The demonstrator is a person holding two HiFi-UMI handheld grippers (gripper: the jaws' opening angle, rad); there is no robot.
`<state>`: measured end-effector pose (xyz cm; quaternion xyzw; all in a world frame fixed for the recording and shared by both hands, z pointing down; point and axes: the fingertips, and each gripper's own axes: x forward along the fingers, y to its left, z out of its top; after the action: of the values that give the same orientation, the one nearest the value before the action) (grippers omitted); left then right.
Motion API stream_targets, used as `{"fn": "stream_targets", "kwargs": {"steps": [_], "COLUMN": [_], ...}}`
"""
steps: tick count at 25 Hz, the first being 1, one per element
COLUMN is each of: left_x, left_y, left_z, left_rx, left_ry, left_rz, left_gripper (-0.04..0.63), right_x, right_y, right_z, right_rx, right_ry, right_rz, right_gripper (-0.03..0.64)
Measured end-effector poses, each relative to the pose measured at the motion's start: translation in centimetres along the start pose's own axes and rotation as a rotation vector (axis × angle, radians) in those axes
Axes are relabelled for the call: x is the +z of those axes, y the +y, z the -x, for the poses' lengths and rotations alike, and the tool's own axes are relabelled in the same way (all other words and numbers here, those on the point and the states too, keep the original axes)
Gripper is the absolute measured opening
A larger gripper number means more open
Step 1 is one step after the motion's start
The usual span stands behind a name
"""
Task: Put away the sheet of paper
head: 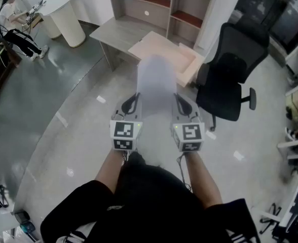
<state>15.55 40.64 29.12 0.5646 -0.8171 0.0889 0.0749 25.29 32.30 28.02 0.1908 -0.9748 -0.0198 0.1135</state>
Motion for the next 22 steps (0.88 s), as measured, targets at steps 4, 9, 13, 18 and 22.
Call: {"fn": "stream_targets", "kwargs": {"steps": [4,9,13,18,22], "left_x": [-0.9,-2.7,-4.5,-6.9,-7.1], "left_y": [0.9,0.6,0.9,1.8,2.7], "left_z": [0.4,0.9,1.3,1.1,-0.1], "left_rx": [0.047,0.046,0.041,0.029,0.005], "left_ry": [0.0,0.035,0.076,0.127,0.131], "left_rz": [0.042,0.054,0.034,0.047,0.049], "left_gripper": [0.046,0.046,0.046,0.046,0.046], "right_x": [-0.3,-1.1,-3.8,-6.6,-6.5], "right_y": [0.0,1.3,2.7,3.7,3.9], "right_z": [-0.3,-0.2,-0.5,-1.3,-2.6], "right_rx": [0.006,0.043,0.04,0.052,0.027], "right_ry": [-0.039,-0.042,-0.002,0.053,0.075], "right_rz": [-0.036,-0.081,-0.05,-0.058,-0.094], "right_gripper": [0.017,0.017,0.017,0.017,0.017]}}
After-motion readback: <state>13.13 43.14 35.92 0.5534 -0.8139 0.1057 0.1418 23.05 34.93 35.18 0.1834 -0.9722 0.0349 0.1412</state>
